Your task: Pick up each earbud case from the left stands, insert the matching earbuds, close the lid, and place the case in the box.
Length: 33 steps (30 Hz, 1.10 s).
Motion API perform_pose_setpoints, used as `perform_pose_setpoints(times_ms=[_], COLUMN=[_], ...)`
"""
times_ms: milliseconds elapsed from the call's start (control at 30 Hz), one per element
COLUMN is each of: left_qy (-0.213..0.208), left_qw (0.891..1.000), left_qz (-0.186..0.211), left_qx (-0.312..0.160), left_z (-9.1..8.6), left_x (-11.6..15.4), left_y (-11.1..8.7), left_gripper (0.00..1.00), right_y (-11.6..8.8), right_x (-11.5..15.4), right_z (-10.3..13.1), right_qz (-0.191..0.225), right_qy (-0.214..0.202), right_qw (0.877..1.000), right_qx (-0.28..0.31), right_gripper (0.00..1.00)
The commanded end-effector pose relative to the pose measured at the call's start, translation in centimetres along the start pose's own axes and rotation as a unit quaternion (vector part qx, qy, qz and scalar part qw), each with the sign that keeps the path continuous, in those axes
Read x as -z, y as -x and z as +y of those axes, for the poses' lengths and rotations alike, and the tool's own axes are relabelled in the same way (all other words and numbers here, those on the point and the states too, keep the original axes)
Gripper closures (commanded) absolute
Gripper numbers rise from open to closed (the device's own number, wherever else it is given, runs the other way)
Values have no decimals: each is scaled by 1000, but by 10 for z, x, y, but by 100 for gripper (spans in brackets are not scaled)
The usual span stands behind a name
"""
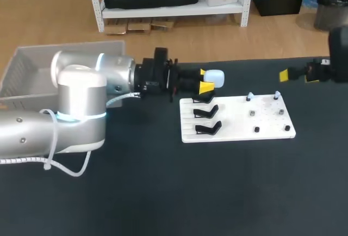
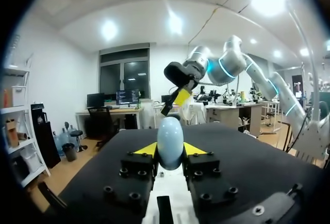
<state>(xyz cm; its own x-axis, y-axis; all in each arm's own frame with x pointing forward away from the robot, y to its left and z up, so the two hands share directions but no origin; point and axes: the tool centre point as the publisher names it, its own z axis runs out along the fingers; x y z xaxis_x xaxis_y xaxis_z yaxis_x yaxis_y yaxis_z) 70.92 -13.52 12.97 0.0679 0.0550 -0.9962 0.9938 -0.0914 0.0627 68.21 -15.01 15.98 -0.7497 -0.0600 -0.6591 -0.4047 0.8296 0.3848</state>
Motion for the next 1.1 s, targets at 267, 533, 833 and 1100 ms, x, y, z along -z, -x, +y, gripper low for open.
perform_pose_setpoints(times_ms=[267,533,833,1100], left_qy=[-10,-14,-8,1], left_qw=[1000,1000,1000,1000], left_qz=[-7,-7,-5,2], left_qx=[-1,8,15,12], left_z=[-1,-5,-4,-1], left_x=[-5,-6,-6,-6], left_y=[-2,-7,-15,-20], left_gripper=[100,100,100,100], right_y=[-13,-13,-18,-18], right_x=[-7,-16,-30,-40], right_z=[52,81,101,106], right_qz=[26,35,42,50], right_qy=[45,55,42,22], right_qw=[998,996,995,996], right_qx=[43,63,74,72], right_gripper=[0,0,0,0])
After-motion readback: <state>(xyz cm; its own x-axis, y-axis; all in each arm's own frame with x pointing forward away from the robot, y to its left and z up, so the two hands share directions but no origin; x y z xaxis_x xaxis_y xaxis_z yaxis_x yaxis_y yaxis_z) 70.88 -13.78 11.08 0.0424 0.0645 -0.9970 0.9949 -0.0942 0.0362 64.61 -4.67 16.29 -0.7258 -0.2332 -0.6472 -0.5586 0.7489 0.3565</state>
